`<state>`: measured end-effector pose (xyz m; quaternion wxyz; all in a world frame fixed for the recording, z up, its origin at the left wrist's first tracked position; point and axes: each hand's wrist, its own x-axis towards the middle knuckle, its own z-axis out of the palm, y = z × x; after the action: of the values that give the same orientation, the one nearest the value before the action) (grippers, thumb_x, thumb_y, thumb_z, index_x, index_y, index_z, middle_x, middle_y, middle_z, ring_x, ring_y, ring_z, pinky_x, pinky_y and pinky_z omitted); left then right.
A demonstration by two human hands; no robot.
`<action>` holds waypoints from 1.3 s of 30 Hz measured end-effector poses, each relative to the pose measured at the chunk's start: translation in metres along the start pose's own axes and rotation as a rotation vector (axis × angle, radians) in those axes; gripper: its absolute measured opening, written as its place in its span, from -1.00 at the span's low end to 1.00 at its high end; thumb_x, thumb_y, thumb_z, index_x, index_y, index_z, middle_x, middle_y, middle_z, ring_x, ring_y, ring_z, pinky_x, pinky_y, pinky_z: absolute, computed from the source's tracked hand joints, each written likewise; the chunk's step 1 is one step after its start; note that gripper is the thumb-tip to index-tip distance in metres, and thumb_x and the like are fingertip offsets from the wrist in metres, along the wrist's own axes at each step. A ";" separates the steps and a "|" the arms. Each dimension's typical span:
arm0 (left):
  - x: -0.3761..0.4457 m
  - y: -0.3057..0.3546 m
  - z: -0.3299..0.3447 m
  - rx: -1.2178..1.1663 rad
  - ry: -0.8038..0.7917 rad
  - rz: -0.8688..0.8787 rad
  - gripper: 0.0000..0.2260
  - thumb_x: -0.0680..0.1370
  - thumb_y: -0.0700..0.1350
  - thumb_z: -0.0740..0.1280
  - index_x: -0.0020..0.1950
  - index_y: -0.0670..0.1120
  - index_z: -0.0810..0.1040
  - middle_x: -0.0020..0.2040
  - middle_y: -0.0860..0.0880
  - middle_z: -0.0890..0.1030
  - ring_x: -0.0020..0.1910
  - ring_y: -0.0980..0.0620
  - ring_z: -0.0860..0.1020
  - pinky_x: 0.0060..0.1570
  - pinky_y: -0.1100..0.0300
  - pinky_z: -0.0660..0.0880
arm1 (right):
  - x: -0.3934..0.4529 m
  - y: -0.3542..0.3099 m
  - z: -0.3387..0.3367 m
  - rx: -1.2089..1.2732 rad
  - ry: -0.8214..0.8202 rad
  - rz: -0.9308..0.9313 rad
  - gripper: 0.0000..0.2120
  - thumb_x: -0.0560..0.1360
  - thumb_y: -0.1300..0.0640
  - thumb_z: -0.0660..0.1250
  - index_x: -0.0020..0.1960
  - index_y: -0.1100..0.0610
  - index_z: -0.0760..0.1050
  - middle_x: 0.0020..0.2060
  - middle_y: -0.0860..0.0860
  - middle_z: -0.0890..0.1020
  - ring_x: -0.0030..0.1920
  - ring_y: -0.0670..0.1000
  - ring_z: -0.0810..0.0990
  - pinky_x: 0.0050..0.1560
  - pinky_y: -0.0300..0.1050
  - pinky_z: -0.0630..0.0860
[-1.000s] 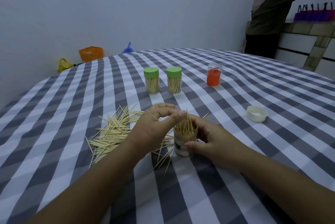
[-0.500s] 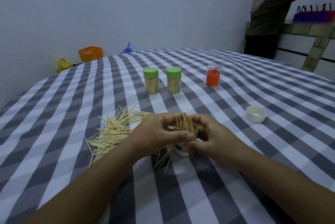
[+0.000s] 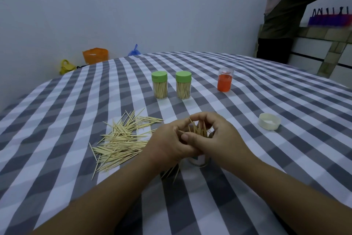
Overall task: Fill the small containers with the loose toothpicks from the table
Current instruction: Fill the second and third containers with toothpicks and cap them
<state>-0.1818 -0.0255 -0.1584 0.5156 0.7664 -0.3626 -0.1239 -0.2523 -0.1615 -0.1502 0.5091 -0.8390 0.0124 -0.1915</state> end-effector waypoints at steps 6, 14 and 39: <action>0.002 -0.004 0.001 -0.070 0.033 -0.064 -0.05 0.21 -0.12 0.55 0.52 -0.03 0.18 -0.08 0.01 0.70 -0.02 0.08 0.66 0.16 0.03 0.54 | 0.002 0.001 0.004 -0.098 0.093 -0.064 -0.94 0.43 0.07 0.39 -0.18 -0.04 0.52 -0.16 -0.13 0.48 -0.03 -0.12 0.46 -0.05 -0.15 0.47; 0.001 -0.003 0.000 -0.160 -0.033 -0.089 0.03 0.14 0.06 0.60 0.51 -0.03 0.18 0.19 0.01 0.62 0.14 0.07 0.60 0.22 -0.01 0.50 | -0.002 0.011 -0.007 0.071 -0.012 0.033 -0.92 0.39 -0.05 0.33 -0.17 -0.07 0.49 -0.07 -0.01 0.54 0.02 0.08 0.54 -0.01 0.08 0.56; 0.005 -0.008 -0.007 -0.205 -0.061 -0.119 -0.10 0.17 -0.06 0.62 0.45 -0.05 0.32 0.20 -0.09 0.61 0.14 0.01 0.60 0.18 -0.02 0.53 | -0.003 0.016 -0.014 -0.037 -0.043 -0.125 -0.77 0.54 -0.09 0.18 0.17 -0.33 0.37 0.20 -0.35 0.40 0.26 -0.38 0.30 0.23 -0.33 0.28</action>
<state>-0.1707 -0.0220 -0.1614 0.5718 0.7257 -0.3173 -0.2141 -0.2569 -0.1802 -0.1596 0.4805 -0.8515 -0.0474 -0.2047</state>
